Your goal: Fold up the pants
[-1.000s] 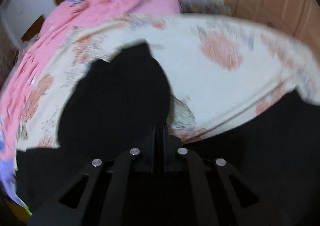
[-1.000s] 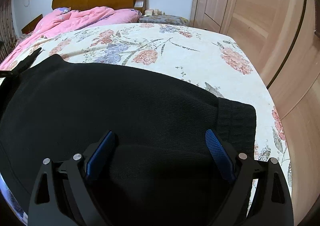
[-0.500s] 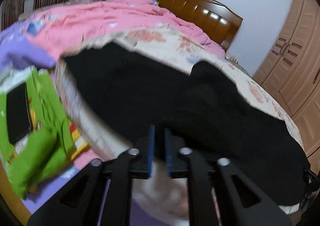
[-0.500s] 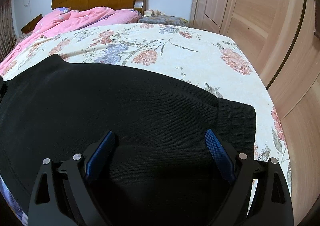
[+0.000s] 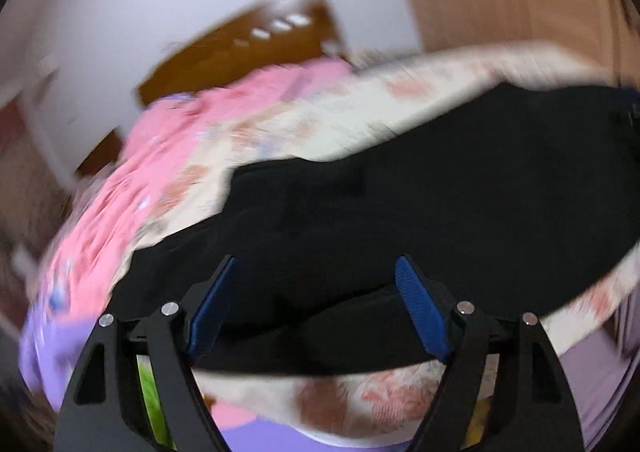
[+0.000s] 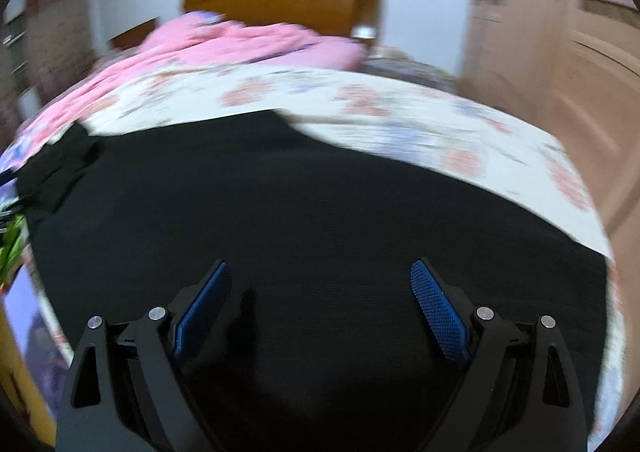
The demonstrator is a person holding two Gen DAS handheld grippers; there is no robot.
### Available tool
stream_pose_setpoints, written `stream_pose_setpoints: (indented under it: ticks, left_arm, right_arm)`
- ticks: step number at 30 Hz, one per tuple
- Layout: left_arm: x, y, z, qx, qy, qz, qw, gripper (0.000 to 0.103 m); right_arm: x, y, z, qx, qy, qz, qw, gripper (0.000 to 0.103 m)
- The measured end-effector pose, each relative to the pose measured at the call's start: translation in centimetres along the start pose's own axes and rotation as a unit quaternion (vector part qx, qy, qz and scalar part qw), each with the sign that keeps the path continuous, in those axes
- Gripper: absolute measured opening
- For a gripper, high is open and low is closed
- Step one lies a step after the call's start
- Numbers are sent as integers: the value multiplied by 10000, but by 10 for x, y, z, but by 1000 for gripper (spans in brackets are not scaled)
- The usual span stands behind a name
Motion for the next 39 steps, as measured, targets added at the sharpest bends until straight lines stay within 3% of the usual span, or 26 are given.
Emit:
stream_pose_setpoints:
  ticks: [3, 6, 8, 10, 12, 15, 17, 18, 21, 23, 26, 27, 28, 30, 32, 34, 36, 39]
  left_arm:
    - [29, -4, -25, -485, -774, -663, 9936, 78]
    - [28, -4, -44, -701, -1093, -538, 9901, 77]
    - [27, -5, -48, -688, -1236, -403, 9891, 60]
    - [25, -4, -46, -661, -1348, -144, 9886, 18]
    - [18, -4, -44, -483, -1031, -55, 9935, 12]
    - [-17, 5, -22, 86, -982, 1084, 9892, 12]
    - [-57, 6, -10, 387, -976, 1893, 9763, 12]
    - [-90, 3, -2, 584, -999, 2509, 9611, 12]
    - [-159, -13, 6, 797, -946, 3601, 9247, 12]
    - [-206, -31, 1, 774, -888, 4280, 8961, 12]
    - [-248, -71, -20, 321, -860, 4921, 8657, 17]
    - [-254, -83, -27, 156, -872, 5073, 8572, 28]
    - [-262, -99, -40, -42, -882, 5272, 8451, 53]
    - [-274, -123, -52, -141, -723, 5481, 8332, 77]
    - [-275, -143, -50, -153, -809, 5651, 8209, 77]
    - [-277, -144, -46, 166, -959, 5849, 8052, 77]
    - [-273, -138, -32, 472, -987, 5813, 8063, 75]
    - [-258, -117, -17, 697, -1160, 5615, 8164, 69]
  right_arm:
    - [-26, -4, -14, -156, 104, 311, 9993, 89]
    - [-28, -16, -28, -330, 102, 323, 9989, 89]
    - [-23, -14, -26, -265, 296, 82, 9992, 89]
    - [-16, -13, -24, -238, 494, -148, 9984, 89]
    - [-15, -12, -24, -202, 558, -199, 9980, 89]
    - [-22, -14, -26, -258, 366, 0, 9990, 89]
    - [-24, -14, -28, -282, 273, 88, 9992, 89]
    - [-24, -14, -29, -284, 270, 83, 9992, 89]
    - [-24, -12, -31, -279, 283, 52, 9992, 89]
    - [-25, -13, -31, -277, 249, 66, 9993, 89]
    - [-24, -13, -31, -277, 233, 59, 9993, 89]
    - [-25, -13, -31, -276, 234, 56, 9993, 89]
    - [-25, -14, -31, -278, 230, 56, 9993, 89]
    - [-27, -16, -28, -286, 218, 67, 9993, 90]
    - [-26, -16, -29, -286, 225, 64, 9993, 90]
    - [-27, -17, -28, -288, 220, 62, 9993, 90]
    - [-26, -16, -28, -292, 205, 69, 9993, 90]
    - [-25, -16, -29, -306, 191, 78, 9993, 90]
Point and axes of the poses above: each gripper's, at about its wrist camera, not at the fingertips, and z roughly against the way its jaws point, x to its right, y to its top, the point moved 10 cm from there along -z, roughly the way its jaws point, and after that the axes turned 7 degrees about y, right-handed, at the moved point
